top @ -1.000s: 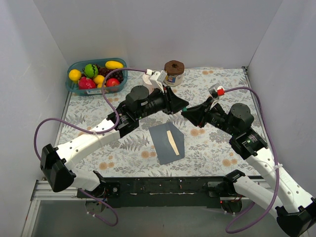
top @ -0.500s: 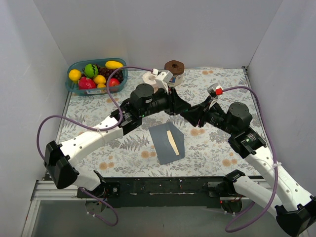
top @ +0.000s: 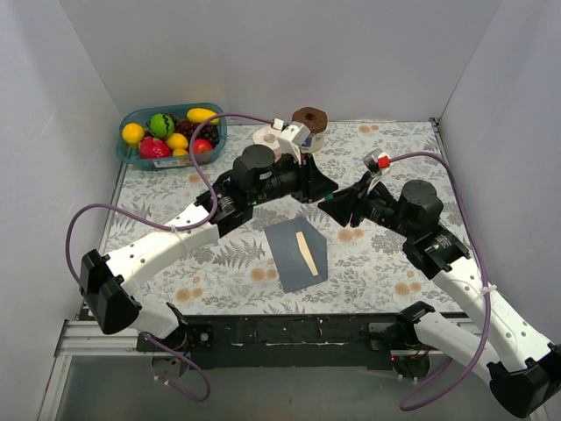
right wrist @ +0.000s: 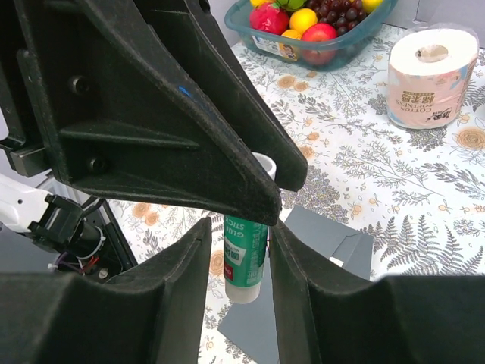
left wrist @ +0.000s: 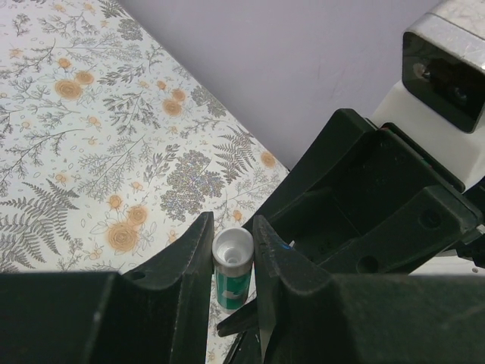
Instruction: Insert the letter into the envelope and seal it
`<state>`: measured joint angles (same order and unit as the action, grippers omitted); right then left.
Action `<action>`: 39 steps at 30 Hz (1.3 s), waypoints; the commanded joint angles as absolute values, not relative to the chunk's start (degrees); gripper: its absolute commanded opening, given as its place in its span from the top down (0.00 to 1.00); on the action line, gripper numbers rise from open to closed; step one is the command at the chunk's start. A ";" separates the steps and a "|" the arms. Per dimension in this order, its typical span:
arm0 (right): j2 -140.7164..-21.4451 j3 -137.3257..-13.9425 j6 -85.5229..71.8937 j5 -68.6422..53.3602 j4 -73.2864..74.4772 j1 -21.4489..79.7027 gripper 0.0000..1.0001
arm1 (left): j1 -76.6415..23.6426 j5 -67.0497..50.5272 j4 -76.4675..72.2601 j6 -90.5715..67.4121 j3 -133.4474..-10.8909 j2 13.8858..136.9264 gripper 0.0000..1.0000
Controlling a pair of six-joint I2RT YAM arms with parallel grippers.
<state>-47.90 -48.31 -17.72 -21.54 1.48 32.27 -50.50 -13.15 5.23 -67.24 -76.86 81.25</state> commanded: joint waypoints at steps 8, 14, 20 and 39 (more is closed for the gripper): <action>-47.46 -49.92 -17.14 -22.41 -0.09 32.43 0.90 | -50.80 -13.09 6.07 -65.92 -79.19 80.86 1.00; -46.93 -49.57 -17.14 -22.32 -0.35 32.43 0.99 | -50.80 -15.90 5.63 -65.65 -78.31 80.51 1.00; -45.09 -48.26 -14.94 -24.96 -2.37 32.34 0.99 | -50.80 -23.28 0.45 -65.83 -75.68 78.67 1.00; -40.61 -51.50 -8.53 -37.81 -2.90 32.34 0.99 | -50.80 -41.32 -5.98 -64.78 -74.71 76.55 0.25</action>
<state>-40.64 -48.47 -10.24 -35.40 1.02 31.66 -49.45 -39.22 -5.52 -64.27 -74.41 78.26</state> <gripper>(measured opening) 0.263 0.461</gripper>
